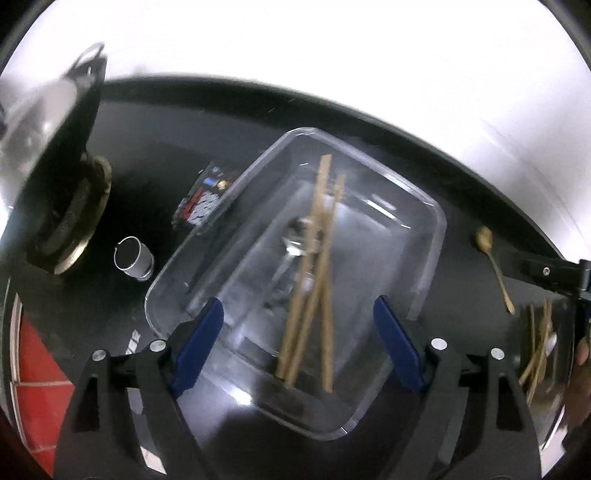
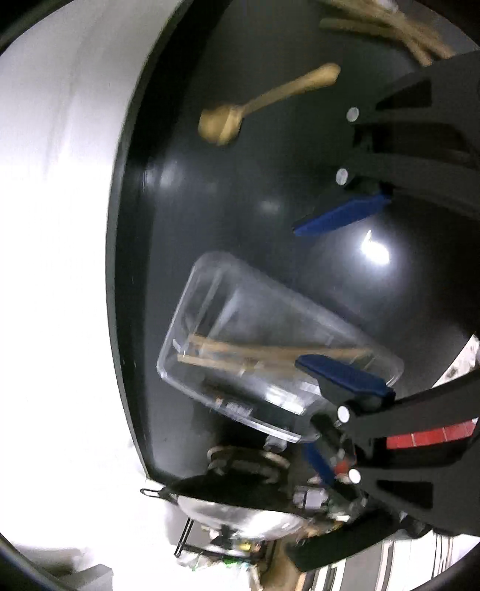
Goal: Organize utensils
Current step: 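Move both open tools back to the utensil pile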
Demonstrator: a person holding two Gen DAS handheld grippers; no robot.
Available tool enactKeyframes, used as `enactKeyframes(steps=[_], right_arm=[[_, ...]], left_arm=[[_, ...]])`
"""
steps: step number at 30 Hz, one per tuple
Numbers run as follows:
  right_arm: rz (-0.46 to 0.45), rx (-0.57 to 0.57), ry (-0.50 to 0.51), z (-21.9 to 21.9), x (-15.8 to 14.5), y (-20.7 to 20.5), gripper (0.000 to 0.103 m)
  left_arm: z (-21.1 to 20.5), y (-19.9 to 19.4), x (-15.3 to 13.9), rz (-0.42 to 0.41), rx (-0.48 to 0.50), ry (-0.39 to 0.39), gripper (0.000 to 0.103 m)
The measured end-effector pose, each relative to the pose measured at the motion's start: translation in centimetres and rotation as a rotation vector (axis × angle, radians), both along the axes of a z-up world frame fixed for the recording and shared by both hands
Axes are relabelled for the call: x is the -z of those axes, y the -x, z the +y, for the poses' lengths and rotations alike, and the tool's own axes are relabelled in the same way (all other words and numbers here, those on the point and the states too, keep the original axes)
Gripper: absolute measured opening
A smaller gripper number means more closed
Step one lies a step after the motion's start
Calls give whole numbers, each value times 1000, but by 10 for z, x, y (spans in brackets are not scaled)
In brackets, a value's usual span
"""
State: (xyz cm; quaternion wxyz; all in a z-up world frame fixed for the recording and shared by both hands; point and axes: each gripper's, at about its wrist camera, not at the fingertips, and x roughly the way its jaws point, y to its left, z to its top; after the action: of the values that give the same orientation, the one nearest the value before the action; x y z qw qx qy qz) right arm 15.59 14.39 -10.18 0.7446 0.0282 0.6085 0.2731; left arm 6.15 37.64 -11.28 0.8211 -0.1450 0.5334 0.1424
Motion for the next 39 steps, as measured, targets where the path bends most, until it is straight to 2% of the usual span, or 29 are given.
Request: enactKeyframes(steps=[3, 7, 9, 14, 19, 23, 27, 33, 39], right_arm=[[-66, 28, 41, -52, -16, 23, 65], [-129, 79, 111, -127, -25, 54, 65], [-130, 107, 131, -161, -25, 66, 65], [-142, 201, 179, -261, -26, 100, 65], [-139, 268, 184, -332, -23, 126, 65], [-142, 291, 183, -360, -19, 141, 65], [-132, 291, 170, -371, -15, 143, 65], [-146, 265, 182, -366, -11, 134, 65], [-132, 222, 220, -357, 8, 115, 65]], left_arm=[[-40, 9, -11, -20, 55, -18, 81], [-105, 14, -10, -12, 128, 27, 81], [-147, 15, -7, -3, 181, 56, 81], [-244, 21, -3, 8, 314, 74, 81], [-314, 25, -2, 20, 422, 72, 81], [-346, 25, -4, 22, 450, 45, 81], [-348, 23, -2, 39, 424, 44, 81], [-343, 11, 3, 74, 380, 42, 81], [-342, -6, 15, 113, 378, 44, 81]])
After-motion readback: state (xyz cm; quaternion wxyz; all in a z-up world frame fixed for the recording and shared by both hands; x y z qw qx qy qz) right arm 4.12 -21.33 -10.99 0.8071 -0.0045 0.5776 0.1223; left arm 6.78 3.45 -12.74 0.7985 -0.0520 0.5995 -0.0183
